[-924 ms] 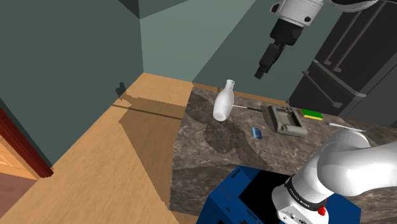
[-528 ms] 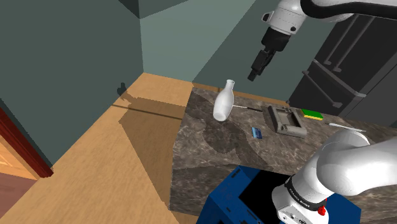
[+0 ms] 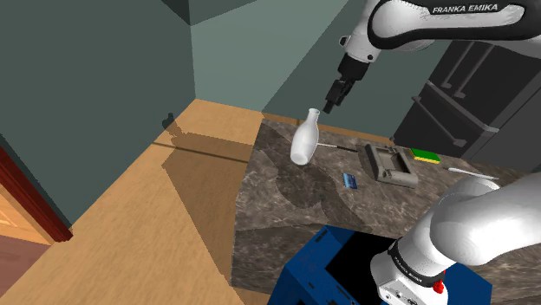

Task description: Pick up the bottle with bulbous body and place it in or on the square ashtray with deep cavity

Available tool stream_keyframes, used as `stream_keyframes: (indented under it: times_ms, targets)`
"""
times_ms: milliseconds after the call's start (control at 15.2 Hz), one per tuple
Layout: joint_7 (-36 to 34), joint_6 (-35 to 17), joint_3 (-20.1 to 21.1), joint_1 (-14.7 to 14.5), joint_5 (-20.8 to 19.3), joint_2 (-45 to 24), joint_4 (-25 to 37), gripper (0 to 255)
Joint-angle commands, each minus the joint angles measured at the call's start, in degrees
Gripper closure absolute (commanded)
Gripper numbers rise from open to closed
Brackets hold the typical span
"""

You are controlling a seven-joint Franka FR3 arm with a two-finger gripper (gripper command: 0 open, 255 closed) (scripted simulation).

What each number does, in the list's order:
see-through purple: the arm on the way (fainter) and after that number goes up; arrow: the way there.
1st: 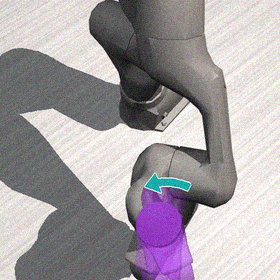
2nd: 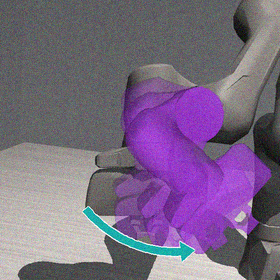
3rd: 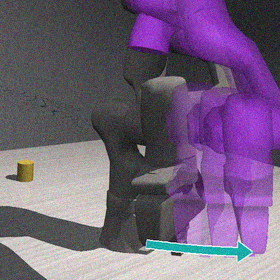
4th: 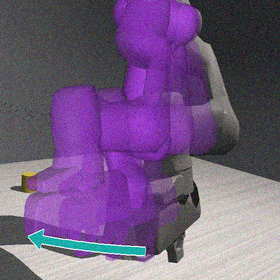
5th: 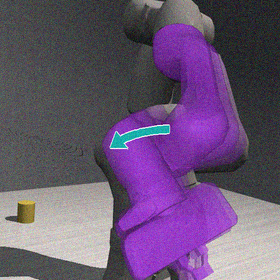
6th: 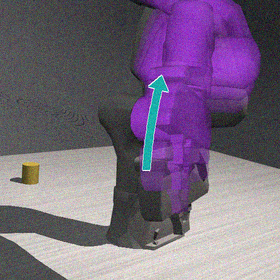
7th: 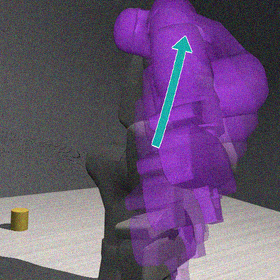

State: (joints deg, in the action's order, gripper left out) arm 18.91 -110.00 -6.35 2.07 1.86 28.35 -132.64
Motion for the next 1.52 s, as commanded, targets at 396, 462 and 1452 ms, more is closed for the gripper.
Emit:
stream_keyframes:
  times_ms: [396, 462, 1452]
  targets:
    - [5.86, -10.46, -4.21, 1.34, -0.4, -14.42, 4.81, 0]
    - [6.62, -11.55, -4.69, 1.5, -0.22, -16.33, 5.73, 0]
    - [8.45, -18.85, -5.46, 1.59, 1.05, -22.25, 4.41, 0]
